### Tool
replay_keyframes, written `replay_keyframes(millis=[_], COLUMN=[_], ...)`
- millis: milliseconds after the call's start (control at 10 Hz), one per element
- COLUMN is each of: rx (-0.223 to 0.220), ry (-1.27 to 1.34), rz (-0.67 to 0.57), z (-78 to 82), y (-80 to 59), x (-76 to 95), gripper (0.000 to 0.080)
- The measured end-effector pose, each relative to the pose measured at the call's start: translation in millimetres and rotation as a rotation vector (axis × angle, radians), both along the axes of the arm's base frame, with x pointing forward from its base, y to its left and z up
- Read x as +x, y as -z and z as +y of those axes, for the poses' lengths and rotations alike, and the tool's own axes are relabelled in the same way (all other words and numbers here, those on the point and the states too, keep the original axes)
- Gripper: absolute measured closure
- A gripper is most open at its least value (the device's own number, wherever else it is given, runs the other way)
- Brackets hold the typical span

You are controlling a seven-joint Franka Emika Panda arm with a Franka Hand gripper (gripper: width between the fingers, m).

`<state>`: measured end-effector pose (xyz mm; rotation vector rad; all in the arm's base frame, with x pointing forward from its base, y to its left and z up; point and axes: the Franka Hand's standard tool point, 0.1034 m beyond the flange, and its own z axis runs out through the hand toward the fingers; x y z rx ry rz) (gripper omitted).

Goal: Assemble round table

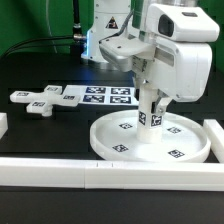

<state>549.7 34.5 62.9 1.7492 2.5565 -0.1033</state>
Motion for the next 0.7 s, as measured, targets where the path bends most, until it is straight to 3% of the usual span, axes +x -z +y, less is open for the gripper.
replay_keyframes(millis=[100,500,700], rx=[0.0,-0.002,-0.006], ry=[0.0,0.088,0.36], rz=[0.0,-0.006,-0.018], z=[-0.2,-2.7,-1.7], y=[0.0,-0.5,0.4], x=[0.0,0.7,-1.6], gripper=[0.0393,0.0393,0.0393])
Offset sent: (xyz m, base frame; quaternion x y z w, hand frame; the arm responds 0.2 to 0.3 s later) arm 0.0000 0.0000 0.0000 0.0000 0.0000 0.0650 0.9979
